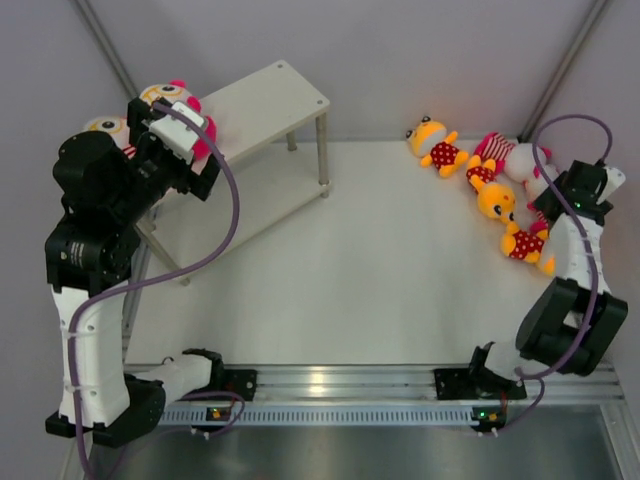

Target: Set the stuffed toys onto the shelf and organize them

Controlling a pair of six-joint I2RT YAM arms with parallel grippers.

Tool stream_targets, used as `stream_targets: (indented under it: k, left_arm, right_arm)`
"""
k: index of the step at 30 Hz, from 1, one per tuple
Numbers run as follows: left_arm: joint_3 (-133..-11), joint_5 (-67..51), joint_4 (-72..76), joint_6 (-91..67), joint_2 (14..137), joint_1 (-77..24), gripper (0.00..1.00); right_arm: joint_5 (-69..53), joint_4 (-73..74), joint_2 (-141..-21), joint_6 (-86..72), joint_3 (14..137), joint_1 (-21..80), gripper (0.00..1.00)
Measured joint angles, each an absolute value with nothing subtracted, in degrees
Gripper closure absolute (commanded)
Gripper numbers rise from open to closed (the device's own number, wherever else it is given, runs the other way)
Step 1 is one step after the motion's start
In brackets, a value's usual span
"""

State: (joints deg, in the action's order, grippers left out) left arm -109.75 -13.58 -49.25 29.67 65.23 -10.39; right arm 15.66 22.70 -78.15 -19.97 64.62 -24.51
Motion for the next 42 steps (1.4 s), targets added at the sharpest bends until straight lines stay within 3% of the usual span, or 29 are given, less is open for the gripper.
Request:
stream_targets:
  k: [6,12,20,22,23,24,26,27,28,31,36,42]
  left_arm:
    - [-106.89,-12.56,-49.39,28.88,64.88,-10.39,0.02]
    - [-106.78,-11.68,-49.89,29.08,66.52,-10.37,0.02]
    - [-110.91,-10.33,-51.11,29.41,71.59,-10.39,0.02]
    - [-111.61,-9.39,-51.27,29.95,72.42,-10.37,0.02]
    - [-111.81,-9.10,-51.24,30.04,72.64,-10.37,0.02]
    - [-112.01,-8.78,-51.29,30.17,72.88,-10.37,0.02]
    - [-112.31,-8.19,-51.35,30.37,73.08,-10.39,0.02]
    - [-112.42,-8.03,-51.40,30.39,73.12,-10.39,0.02]
    - [-112.46,-7.99,-51.40,30.39,73.14,-10.39,0.02]
    - [-112.53,-7.97,-51.48,30.39,73.25,-10.39,0.02]
    - [-112.66,-8.91,-51.53,30.24,73.38,-10.39,0.13]
    - [-112.66,-12.43,-51.64,30.59,72.18,-10.39,0.13]
  right_arm:
    - [15.11,20.64,-96.16,-10.48,69.28,-24.56,0.19]
    - [17.54,19.33,-109.23,-0.19,81.69,-24.51,0.19]
    - [16.93,18.59,-118.02,7.40,87.59,-24.49,0.23]
    - [16.80,18.90,-120.66,7.97,89.73,-24.49,0.28]
    - [16.91,19.07,-121.38,8.12,90.19,-24.38,0.36]
    - [17.06,19.22,-121.80,8.58,90.54,-24.36,0.57]
    - [17.56,19.51,-122.08,9.41,90.83,-24.12,0.74]
    - [17.72,19.53,-122.08,9.43,90.83,-24.12,0.89]
    - [17.78,19.42,-122.04,9.45,90.83,-24.12,0.98]
    - [17.98,19.35,-121.64,8.88,90.83,-23.90,1.00]
    - [20.36,22.61,-115.11,5.82,90.74,-21.61,1.00]
    - [13.91,23.38,-89.52,-8.45,90.50,-17.96,1.00]
